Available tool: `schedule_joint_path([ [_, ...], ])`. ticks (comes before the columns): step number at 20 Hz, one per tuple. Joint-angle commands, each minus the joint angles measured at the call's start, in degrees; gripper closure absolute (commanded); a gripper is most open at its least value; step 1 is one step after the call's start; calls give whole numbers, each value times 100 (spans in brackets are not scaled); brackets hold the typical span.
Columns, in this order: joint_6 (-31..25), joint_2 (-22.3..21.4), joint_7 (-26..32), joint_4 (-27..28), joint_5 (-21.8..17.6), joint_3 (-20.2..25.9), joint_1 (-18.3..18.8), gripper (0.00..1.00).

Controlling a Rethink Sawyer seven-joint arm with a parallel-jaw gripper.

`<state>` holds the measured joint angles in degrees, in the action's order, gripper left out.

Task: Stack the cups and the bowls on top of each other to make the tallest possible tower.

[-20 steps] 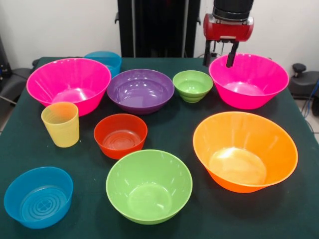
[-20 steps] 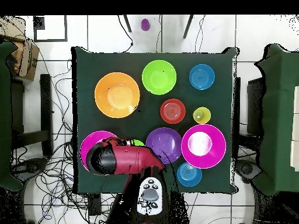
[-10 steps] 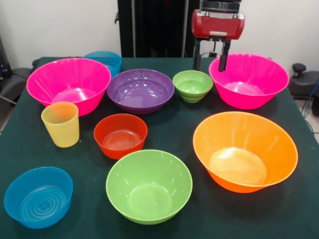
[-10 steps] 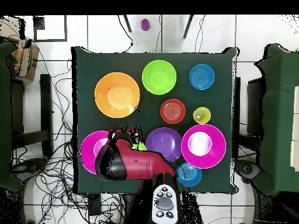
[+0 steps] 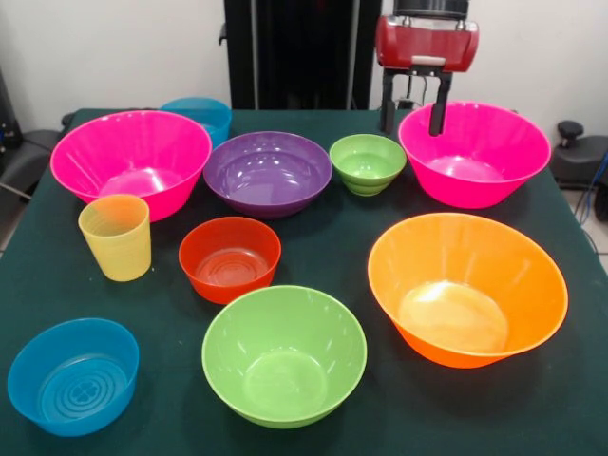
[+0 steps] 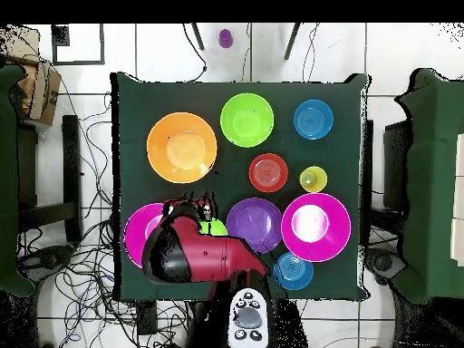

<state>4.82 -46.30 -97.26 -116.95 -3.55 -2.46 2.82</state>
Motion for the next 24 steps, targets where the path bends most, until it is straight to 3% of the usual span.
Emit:
schedule_joint_path([
  [1,721,592,-1018,-306,-335,268,-167,0],
  [14,470,457,-854,-423,-281,187,-233,0],
  [19,352,265,-848,-604,-262,96,-337,0],
  [24,160,-211,-877,-1045,-259,-92,-544,0],
])
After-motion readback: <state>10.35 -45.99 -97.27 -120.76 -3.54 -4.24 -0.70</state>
